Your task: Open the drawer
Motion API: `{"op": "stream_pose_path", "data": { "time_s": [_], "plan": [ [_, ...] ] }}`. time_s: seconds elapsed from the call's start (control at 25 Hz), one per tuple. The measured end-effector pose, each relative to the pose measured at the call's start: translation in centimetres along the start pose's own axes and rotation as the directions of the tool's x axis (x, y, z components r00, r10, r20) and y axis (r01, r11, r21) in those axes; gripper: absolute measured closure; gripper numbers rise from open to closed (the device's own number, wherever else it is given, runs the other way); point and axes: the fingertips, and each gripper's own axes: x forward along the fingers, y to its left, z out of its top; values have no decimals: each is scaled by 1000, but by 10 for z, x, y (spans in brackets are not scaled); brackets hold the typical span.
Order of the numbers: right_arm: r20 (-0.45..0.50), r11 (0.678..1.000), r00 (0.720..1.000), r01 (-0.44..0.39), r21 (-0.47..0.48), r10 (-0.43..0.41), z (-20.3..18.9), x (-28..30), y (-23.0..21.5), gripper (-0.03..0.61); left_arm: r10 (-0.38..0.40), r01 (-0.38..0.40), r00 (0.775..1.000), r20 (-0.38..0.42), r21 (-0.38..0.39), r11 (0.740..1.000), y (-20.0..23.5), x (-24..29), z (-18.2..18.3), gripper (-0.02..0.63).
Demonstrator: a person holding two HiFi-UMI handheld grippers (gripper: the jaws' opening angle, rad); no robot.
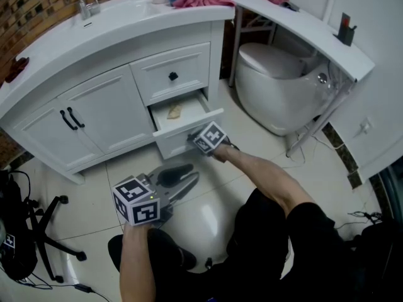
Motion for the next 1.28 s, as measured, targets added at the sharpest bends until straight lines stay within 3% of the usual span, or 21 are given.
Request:
{"op": "stream_pose_path", "data": {
  "time_s": [1.28],
  "plan": [
    [-26,998,998,-56,37,57,-33,-29,36,466,-47,47,999,-28,25,999,-42,2,-10,497]
  ]
}}
